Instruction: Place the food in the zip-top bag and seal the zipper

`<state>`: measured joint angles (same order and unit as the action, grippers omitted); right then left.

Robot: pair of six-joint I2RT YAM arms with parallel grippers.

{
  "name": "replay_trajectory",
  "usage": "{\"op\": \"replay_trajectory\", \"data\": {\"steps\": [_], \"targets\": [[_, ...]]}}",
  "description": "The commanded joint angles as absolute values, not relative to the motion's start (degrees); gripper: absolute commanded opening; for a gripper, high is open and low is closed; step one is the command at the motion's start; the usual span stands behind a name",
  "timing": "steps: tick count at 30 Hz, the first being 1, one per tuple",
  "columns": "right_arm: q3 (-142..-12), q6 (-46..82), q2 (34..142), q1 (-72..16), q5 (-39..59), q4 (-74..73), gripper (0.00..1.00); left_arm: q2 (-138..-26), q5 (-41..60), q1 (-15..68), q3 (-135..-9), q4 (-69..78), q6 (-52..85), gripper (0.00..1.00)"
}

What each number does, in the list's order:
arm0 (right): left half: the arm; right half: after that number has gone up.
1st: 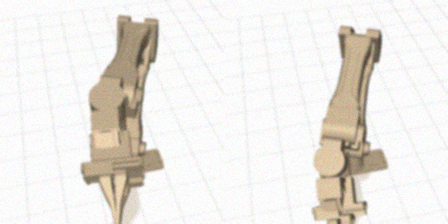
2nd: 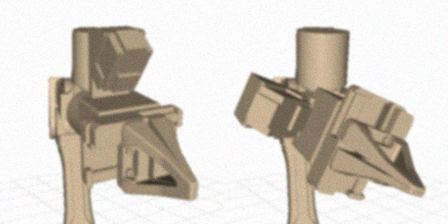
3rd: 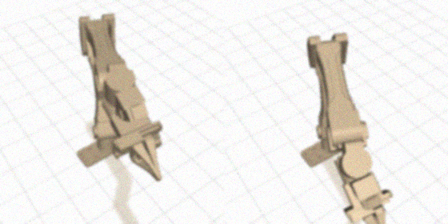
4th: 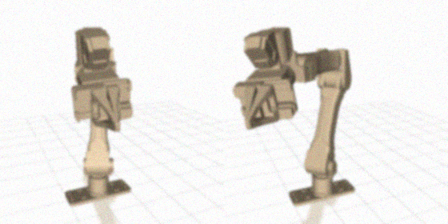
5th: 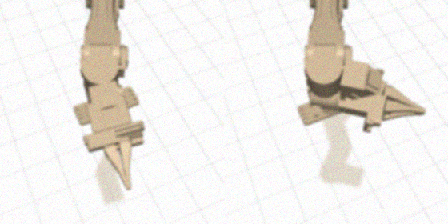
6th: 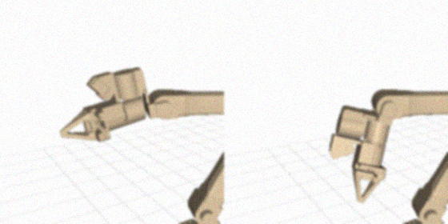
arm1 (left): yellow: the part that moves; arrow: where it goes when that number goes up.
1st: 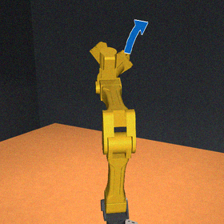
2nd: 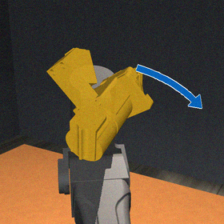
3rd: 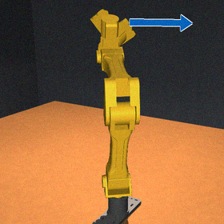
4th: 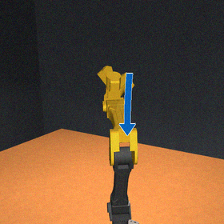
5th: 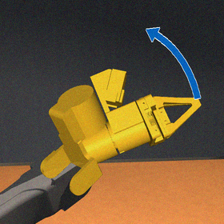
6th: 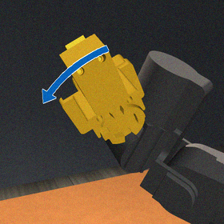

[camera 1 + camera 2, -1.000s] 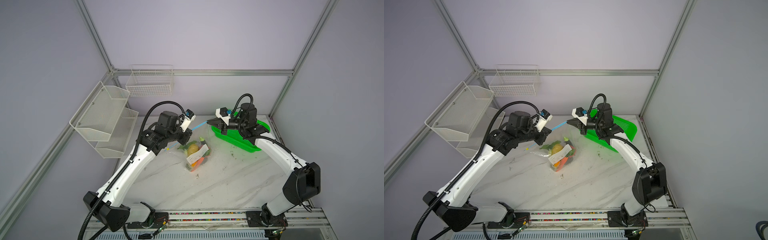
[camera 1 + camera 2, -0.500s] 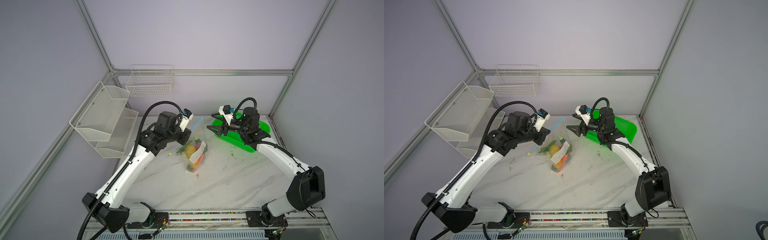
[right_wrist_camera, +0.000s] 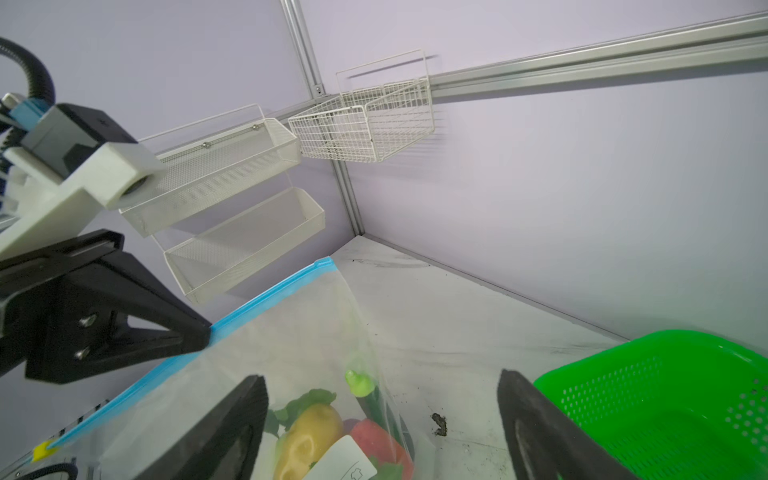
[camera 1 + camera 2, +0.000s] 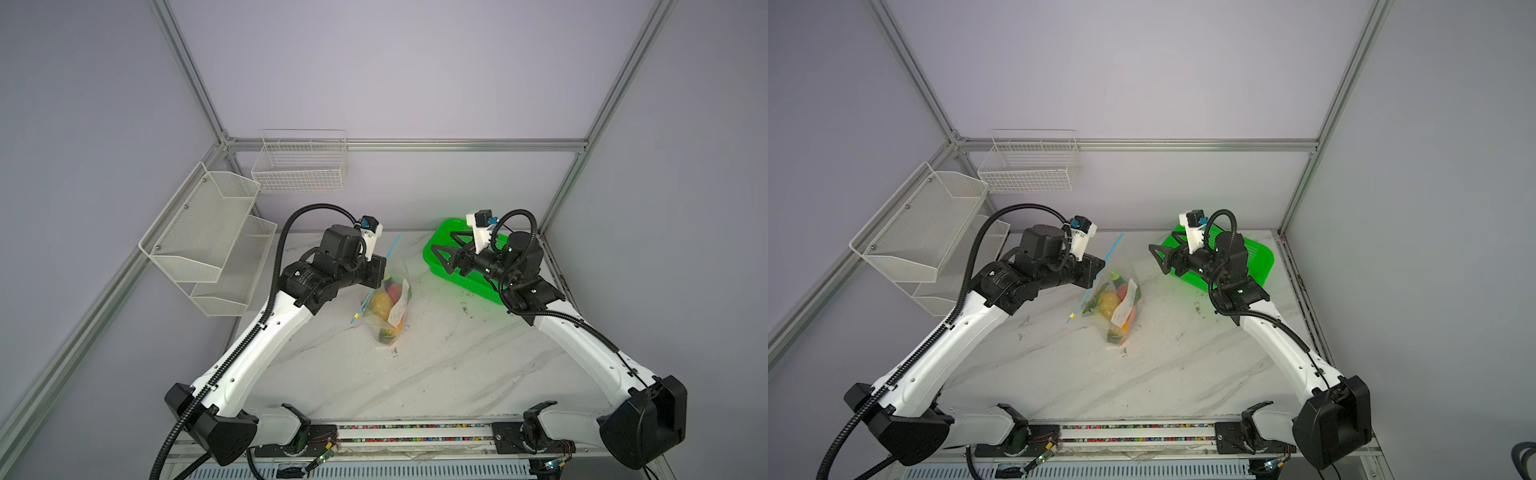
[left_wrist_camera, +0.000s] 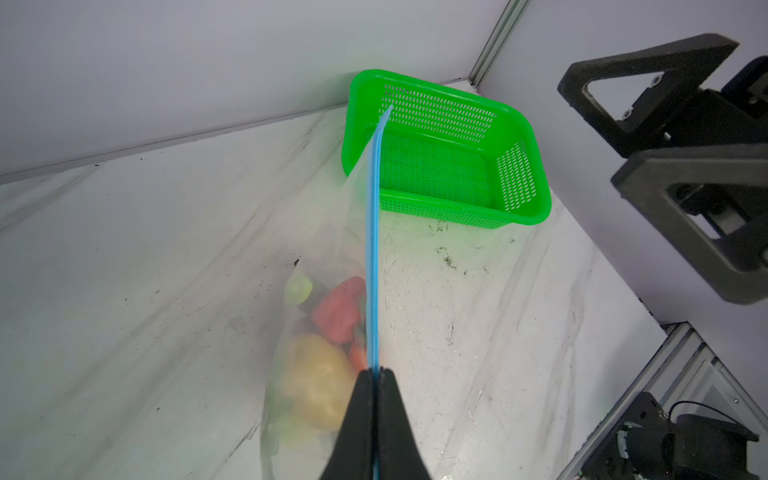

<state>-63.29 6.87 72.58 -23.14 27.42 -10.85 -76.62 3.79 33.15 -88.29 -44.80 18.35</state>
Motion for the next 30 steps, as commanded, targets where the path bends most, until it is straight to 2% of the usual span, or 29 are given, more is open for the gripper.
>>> {"op": "replay_trajectory", "data": {"steps": [1,8,12,17,25,30], "targets": [[-64.3,10.1,71.5,-22.6,19.4,-6.8,0.9,-76.4,1.9,35.7,-92.7,-38.0,27.5,0.0],[-65.6,12.3,71.4,-22.2,6.7,-3.1,0.91,-77.7,-5.1,41.7,-93.7,-35.4,37.0,0.0],[-66.1,12.5,70.5,-22.0,-0.6,-1.7,0.97,-78.7,-6.4,44.7,-94.1,-30.2,41.6,0.0],[-68.7,11.8,71.4,-19.8,-10.3,-1.7,0.97,-83.2,-8.1,48.6,-97.2,-26.0,45.6,0.0],[-75.6,11.4,76.0,-15.7,-11.7,-0.4,0.97,-87.7,-5.5,52.5,-96.4,-17.7,52.4,0.0],[-76.5,9.7,77.1,-15.1,-8.8,-0.5,0.97,-86.0,-4.0,51.7,-88.8,-13.1,55.9,0.0]]}}
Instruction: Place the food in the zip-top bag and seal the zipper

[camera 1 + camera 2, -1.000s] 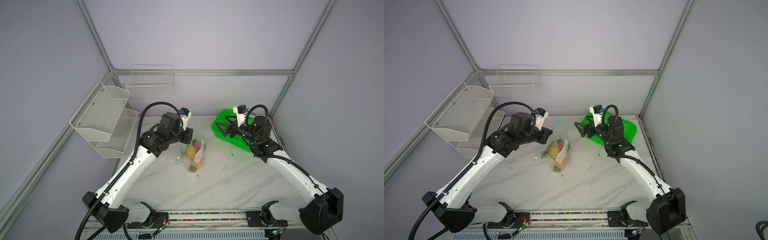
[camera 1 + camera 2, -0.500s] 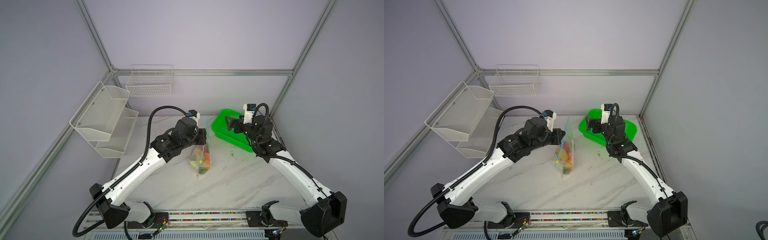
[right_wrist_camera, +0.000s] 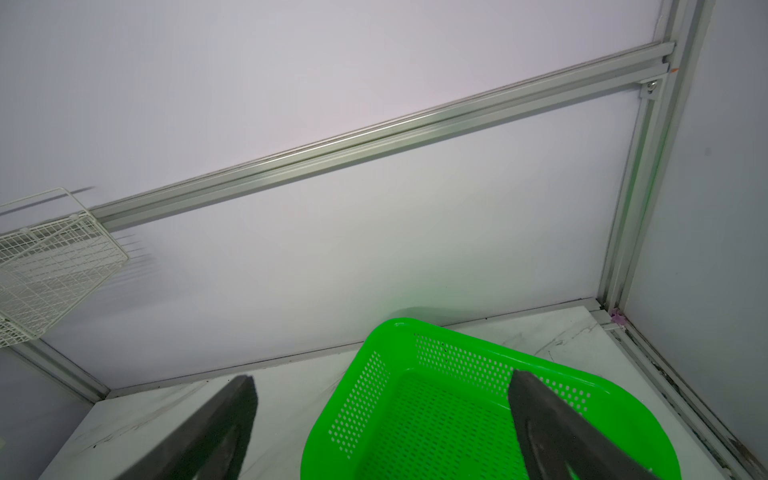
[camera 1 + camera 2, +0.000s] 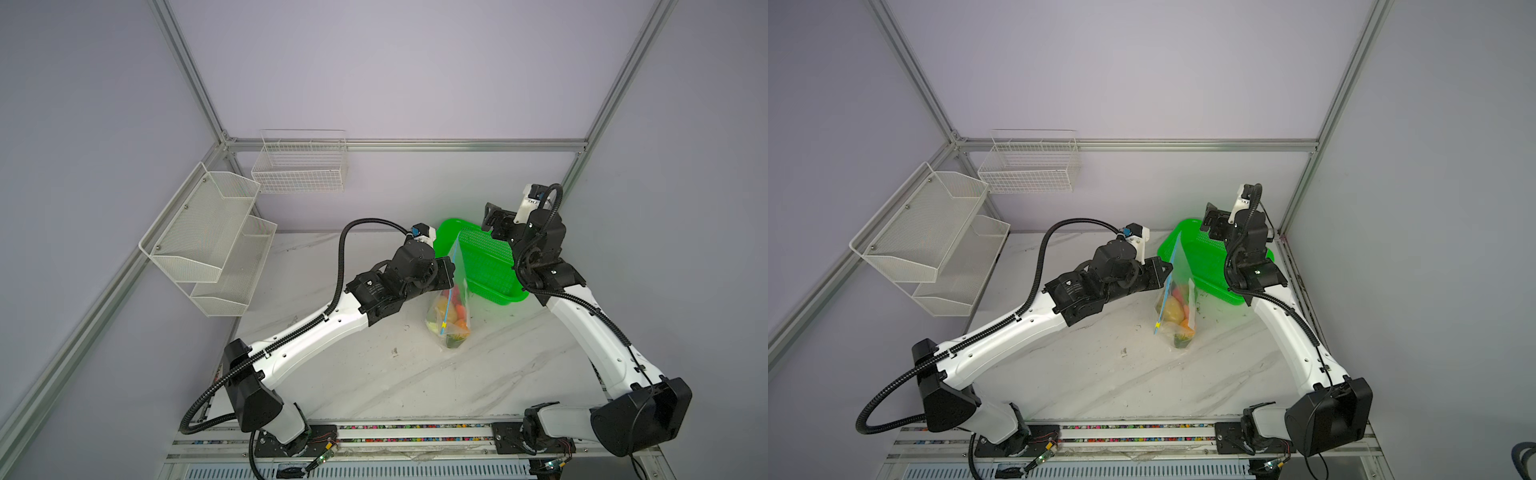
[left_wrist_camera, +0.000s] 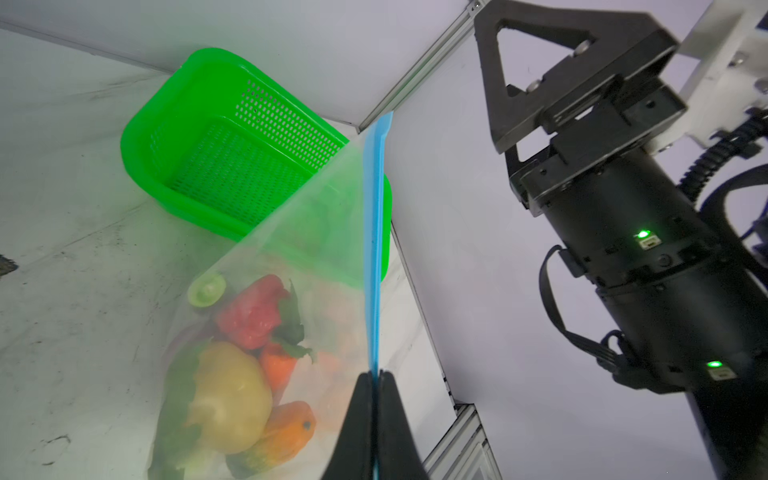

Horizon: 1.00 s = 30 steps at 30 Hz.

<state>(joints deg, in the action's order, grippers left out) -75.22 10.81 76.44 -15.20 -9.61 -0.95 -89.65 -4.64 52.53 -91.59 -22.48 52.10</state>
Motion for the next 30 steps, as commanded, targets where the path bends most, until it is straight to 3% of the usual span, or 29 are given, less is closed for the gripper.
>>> {"op": "replay_trajectory", "data": {"steps": [1,6,18,30], "targets": [[-76.6,9.6,77.4,-15.0,-8.1,-0.5,0.97,-85.1,-4.2,51.0,-87.0,-12.8,56.3,0.0],[-77.4,9.2,79.5,-15.0,-5.1,0.0,0.97,-79.2,-4.6,45.3,-78.7,-14.0,58.8,0.0],[-78.8,9.3,83.3,-16.9,-0.4,-0.9,0.97,-76.9,2.9,33.5,-61.9,-12.3,60.3,0.0],[-78.8,8.8,88.3,-30.9,1.8,-2.7,0.97,-72.1,7.9,24.3,-50.5,-9.5,59.2,0.0]]}}
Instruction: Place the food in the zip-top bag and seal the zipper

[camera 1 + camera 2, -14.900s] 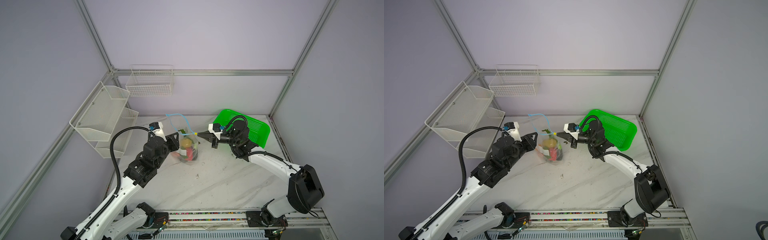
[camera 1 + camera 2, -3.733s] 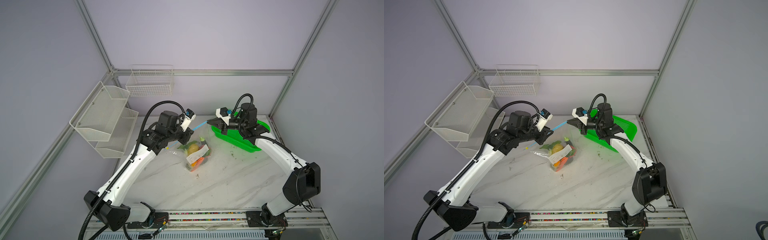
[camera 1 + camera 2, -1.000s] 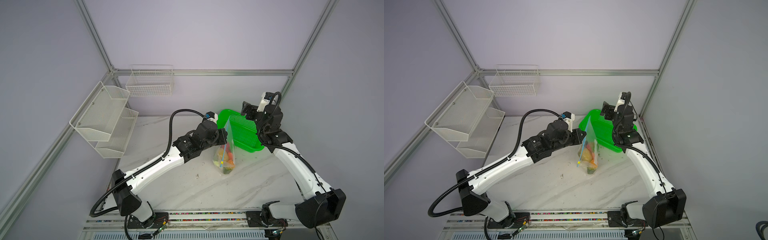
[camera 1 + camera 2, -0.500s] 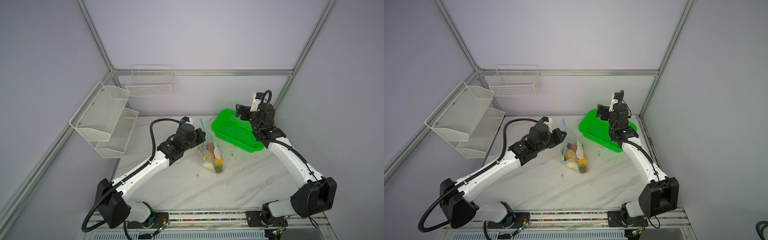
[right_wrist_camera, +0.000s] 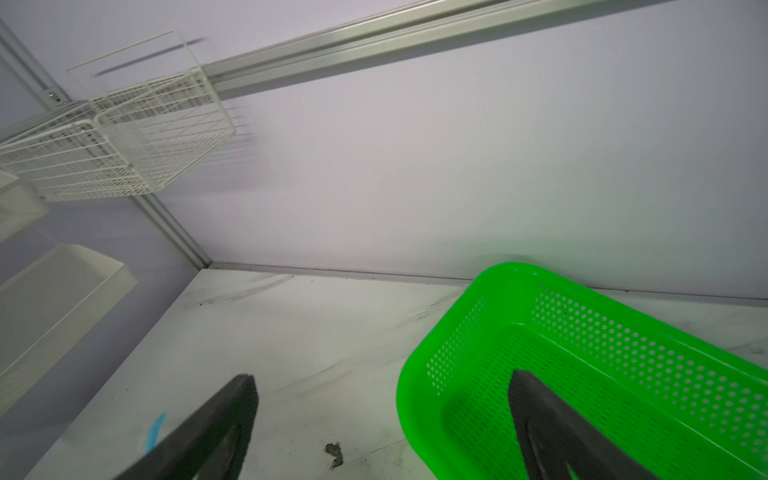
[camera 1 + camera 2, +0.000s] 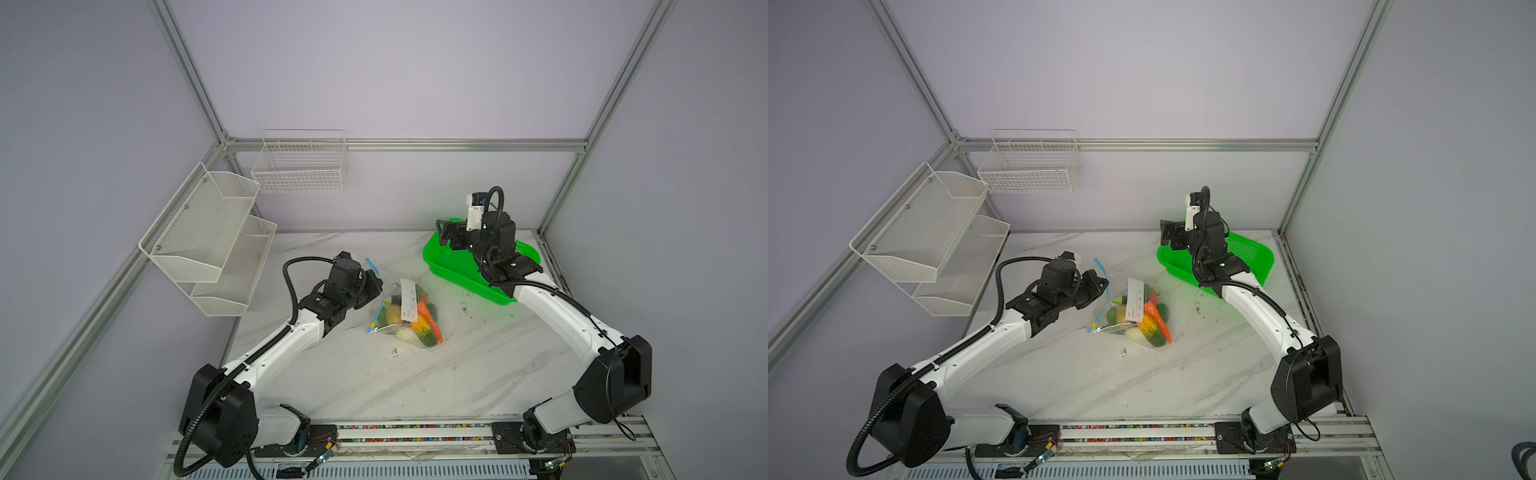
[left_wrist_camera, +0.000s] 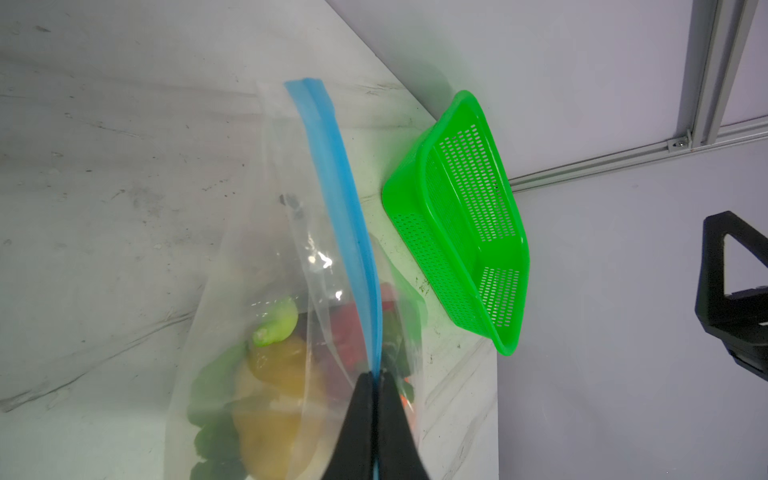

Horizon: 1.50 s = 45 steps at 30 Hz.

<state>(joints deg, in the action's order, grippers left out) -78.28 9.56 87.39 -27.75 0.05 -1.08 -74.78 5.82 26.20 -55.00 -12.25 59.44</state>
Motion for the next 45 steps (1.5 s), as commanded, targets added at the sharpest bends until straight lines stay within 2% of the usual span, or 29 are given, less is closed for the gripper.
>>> {"op": "replay_trajectory", "data": {"steps": [1,5,11,13,16,21,25,29,34,42,45], "targets": [[-78.6,8.5,88.8,-31.7,2.4,-2.6,0.96,-71.6,8.0,23.5,-49.2,-9.2,59.2,0.0],[-76.4,7.8,90.6,-35.1,3.6,-2.3,0.87,-70.6,9.8,19.2,-41.6,-6.4,59.0,0.0],[-71.3,6.9,93.0,-41.9,1.0,-2.2,0.83,-72.3,13.7,11.2,-31.0,-1.6,58.6,0.0],[-69.7,6.5,93.7,-43.7,0.4,-3.0,0.82,-72.6,14.0,9.4,-29.3,-0.3,57.3,0.0],[-68.3,6.2,94.9,-45.6,1.0,-3.8,0.74,-72.5,11.4,8.9,-30.5,-3.4,51.9,0.0],[-68.0,5.2,96.9,-48.9,-1.1,-3.6,0.72,-70.8,6.4,8.9,-34.6,-9.8,44.8,0.29],[-65.8,6.1,97.3,-49.2,-1.7,-5.0,0.66,-67.0,4.6,8.9,-38.1,-13.7,41.2,0.42],[-63.8,6.8,97.9,-49.2,-2.7,-6.3,0.61,-63.8,6.9,8.9,-39.6,-14.3,39.6,0.61],[-59.4,8.4,97.4,-49.2,-2.1,-8.0,0.61,-63.9,10.8,9.1,-39.5,-14.0,40.2,0.63],[-52.7,13.0,96.9,-52.1,-4.0,-11.7,0.62,-63.9,11.7,9.3,-38.9,-12.2,39.4,0.65],[-52.0,14.9,96.7,-53.5,-5.0,-12.4,0.62,-63.7,11.7,9.3,-39.4,-12.5,38.8,0.71]]}}
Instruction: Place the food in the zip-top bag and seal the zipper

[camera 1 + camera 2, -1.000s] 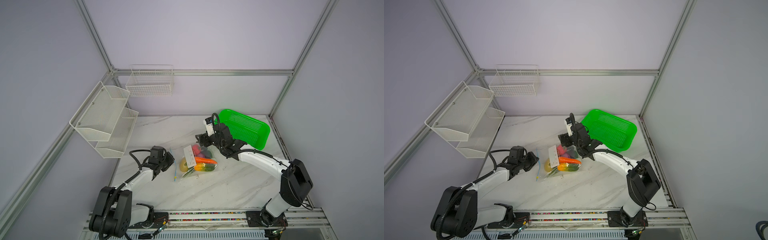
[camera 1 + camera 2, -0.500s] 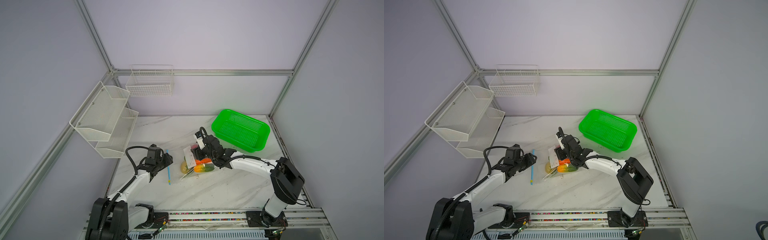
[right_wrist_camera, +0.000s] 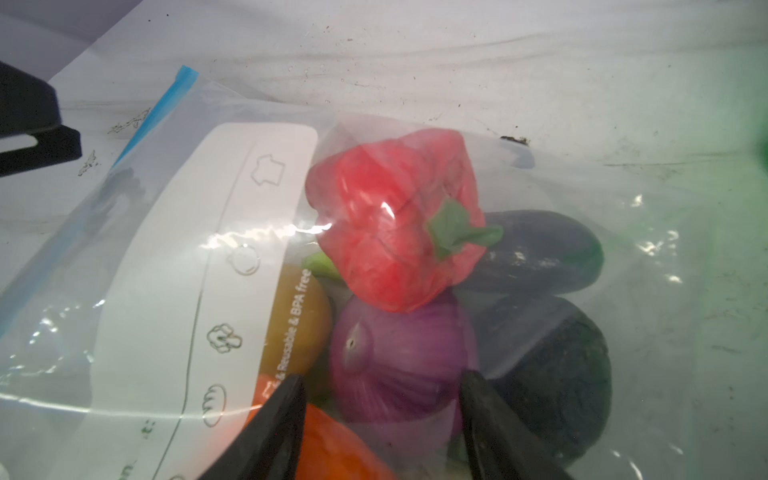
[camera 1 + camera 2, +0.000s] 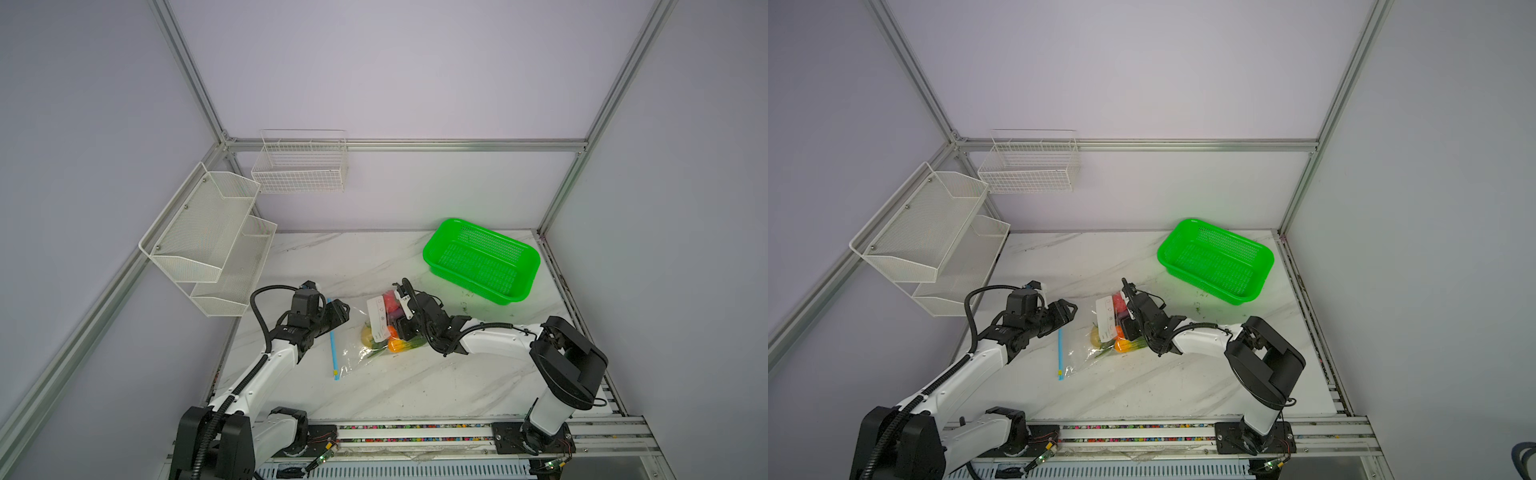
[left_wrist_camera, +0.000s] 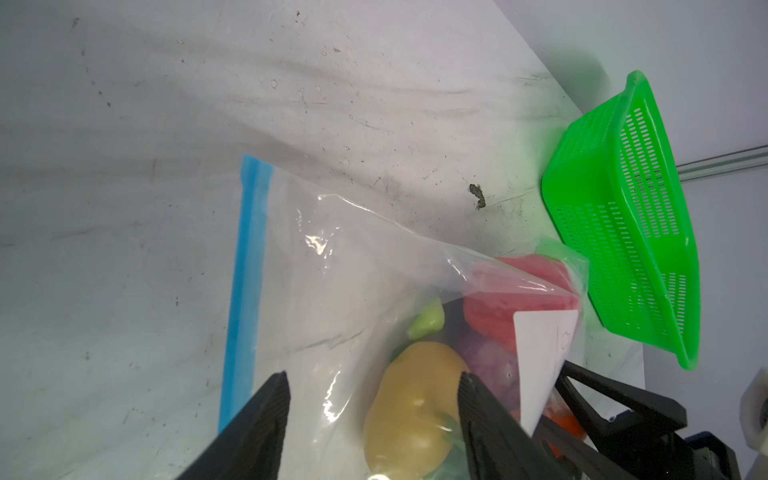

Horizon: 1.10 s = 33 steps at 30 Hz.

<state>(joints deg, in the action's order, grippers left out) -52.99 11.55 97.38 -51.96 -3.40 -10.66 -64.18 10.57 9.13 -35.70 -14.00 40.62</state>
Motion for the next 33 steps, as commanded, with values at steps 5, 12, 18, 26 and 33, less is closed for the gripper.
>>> {"op": "replay_trajectory", "data": {"steps": [5,12,18,26,33], "targets": [[-51.4,19.2,97.7,-55.7,-6.0,-13.5,0.64,-64.1,11.1,9.3,-41.0,-13.5,37.6,0.76],[-51.6,23.0,93.2,-56.9,-10.2,-11.8,0.66,-65.0,9.6,9.3,-42.8,-14.1,35.6,0.8],[-50.3,10.4,80.4,-54.3,-24.7,-17.3,0.74,-62.3,-5.8,10.4,-43.2,-14.1,29.0,1.0],[-41.6,21.9,62.9,-37.0,-23.7,-9.1,0.79,-60.7,-24.4,10.7,-40.4,-7.2,15.8,1.0],[-33.0,49.0,49.5,-29.6,-16.0,7.1,0.8,-59.2,-28.7,10.5,-36.4,-6.6,18.0,1.0]]}}
